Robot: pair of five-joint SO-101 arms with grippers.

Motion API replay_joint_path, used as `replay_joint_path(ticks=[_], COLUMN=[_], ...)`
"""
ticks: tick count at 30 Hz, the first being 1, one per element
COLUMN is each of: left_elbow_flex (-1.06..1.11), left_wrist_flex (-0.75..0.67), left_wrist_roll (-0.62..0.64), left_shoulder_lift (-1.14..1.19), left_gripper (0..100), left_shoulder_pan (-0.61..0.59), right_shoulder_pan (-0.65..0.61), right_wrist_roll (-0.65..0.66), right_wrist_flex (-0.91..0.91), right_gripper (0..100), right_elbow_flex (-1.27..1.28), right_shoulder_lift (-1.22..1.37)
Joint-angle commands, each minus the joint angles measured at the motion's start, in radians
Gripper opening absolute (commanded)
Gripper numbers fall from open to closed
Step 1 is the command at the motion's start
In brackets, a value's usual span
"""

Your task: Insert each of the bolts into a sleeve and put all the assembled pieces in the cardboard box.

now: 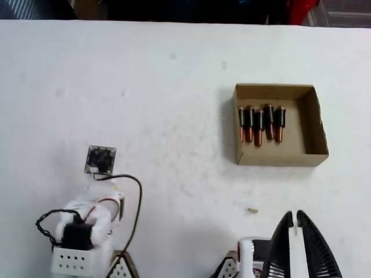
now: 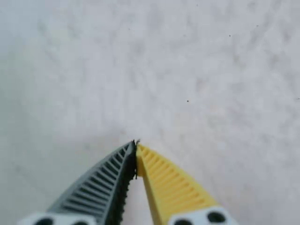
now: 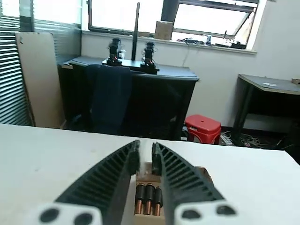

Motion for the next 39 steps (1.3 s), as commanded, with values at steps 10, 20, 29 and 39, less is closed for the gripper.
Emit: replay_joint_path(ticks=[10, 20, 29, 39], left_elbow_flex=[-0.003, -0.003, -0.003, -0.003], left_wrist_flex=[0.005, 0.005, 0.005, 0.005], left_wrist_roll=[-0.008, -0.008, -0.008, -0.008], left_shoulder_lift=[-0.007, -0.007, -0.007, -0.007], left_gripper=[2, 2, 2, 2], left_shoulder_pan=[0.01, 0.01, 0.01, 0.01], right_shoulder_pan=[-0.107, -0.104, 0.05, 0.058], right_wrist_roll=[0.002, 0.002, 0.0, -0.008], right_wrist_flex=[-0.252, -0.522, -0.533, -0.533], right_gripper=[3.5, 3.5, 3.7, 3.4], right_elbow_flex=[0.31, 0.852, 1.002, 1.218], right_shoulder_lift=[0.005, 0.004, 0.002, 0.002])
